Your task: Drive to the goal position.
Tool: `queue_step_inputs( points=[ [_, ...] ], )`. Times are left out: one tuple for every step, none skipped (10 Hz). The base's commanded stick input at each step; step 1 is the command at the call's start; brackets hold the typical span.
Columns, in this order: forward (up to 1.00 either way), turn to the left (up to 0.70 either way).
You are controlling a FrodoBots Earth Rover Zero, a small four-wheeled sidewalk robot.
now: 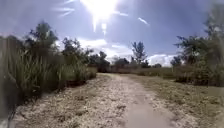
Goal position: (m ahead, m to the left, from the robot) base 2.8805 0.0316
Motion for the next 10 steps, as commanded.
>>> queue_step_inputs(
  points=[
    [0.70,-0.27],
    [0.70,-0.20],
    [0.70,-0.14],
    [0.70,-0.08],
    [0.70,-0.02],
    [0.70,0.00],
    [0.70,0.00],
    [0.70,0.00],
    [0.70,0.00],
    [0.70,0.00]
  ],
)
